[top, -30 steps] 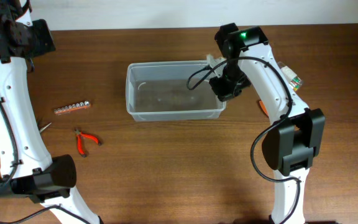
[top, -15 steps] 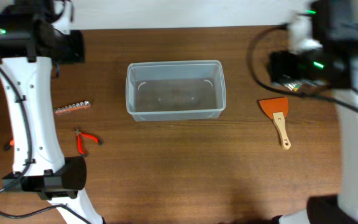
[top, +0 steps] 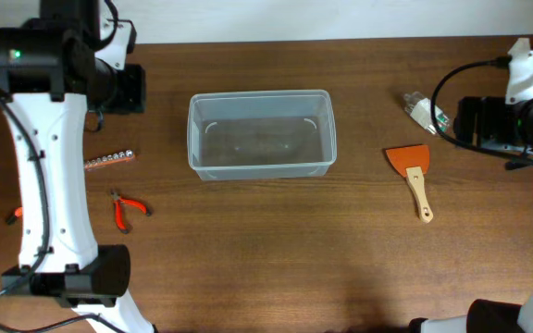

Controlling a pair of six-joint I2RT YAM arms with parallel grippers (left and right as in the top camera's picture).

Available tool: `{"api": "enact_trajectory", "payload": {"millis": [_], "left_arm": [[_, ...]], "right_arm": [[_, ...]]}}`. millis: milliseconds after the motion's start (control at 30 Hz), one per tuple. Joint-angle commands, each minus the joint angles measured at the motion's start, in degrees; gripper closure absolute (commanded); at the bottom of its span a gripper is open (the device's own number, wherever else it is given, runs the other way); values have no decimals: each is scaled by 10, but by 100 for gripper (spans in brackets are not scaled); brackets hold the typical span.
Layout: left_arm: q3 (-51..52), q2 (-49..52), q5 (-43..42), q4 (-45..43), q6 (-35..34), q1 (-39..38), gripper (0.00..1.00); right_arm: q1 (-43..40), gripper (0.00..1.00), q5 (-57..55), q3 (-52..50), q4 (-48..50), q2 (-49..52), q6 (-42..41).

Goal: Pack container
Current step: 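Move the right gripper over the blister pack of coloured markers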

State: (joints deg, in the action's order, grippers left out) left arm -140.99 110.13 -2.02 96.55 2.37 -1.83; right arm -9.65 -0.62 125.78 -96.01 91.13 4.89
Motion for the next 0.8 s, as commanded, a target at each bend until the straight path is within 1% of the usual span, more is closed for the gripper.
{"api": "enact_trajectory", "payload": {"millis": [0,67,167,267,333,400,433,500,567,633,767], "left_arm": [[39,-29,-18,1,-9,-16,98],[58,-53,-16,1,-9,-27,98],[110,-119,8,1,-14,-58,98],[176,-181,30,-6,-36,-77,98],[226,-216,35,-31,-54,-78,98],[307,-255,35,-90,-74,-78,98],[329,-263,35,-108,-79,-78,98],[413,-282,35,-169,-100,-69,98],[461,-285,35,-201,-111,-58,97],[517,-285,35,-254,-118,-40,97],[530,-285,35,-287,-118,-18,97]], "right_arm": [[-19,1,-1,-1,2,6,8],[-21,1,-1,-1,5,9,8],[-21,1,0,-1,17,22,15],[-21,2,0,-1,30,48,46],[-21,1,0,-1,44,72,70],[-21,1,0,-1,65,115,116],[-21,2,0,-1,71,124,127],[-21,1,-1,-1,94,151,171],[-24,2,-1,-1,116,167,202],[-43,2,-14,-1,176,181,218],[-83,1,-11,-1,243,195,219]]}}
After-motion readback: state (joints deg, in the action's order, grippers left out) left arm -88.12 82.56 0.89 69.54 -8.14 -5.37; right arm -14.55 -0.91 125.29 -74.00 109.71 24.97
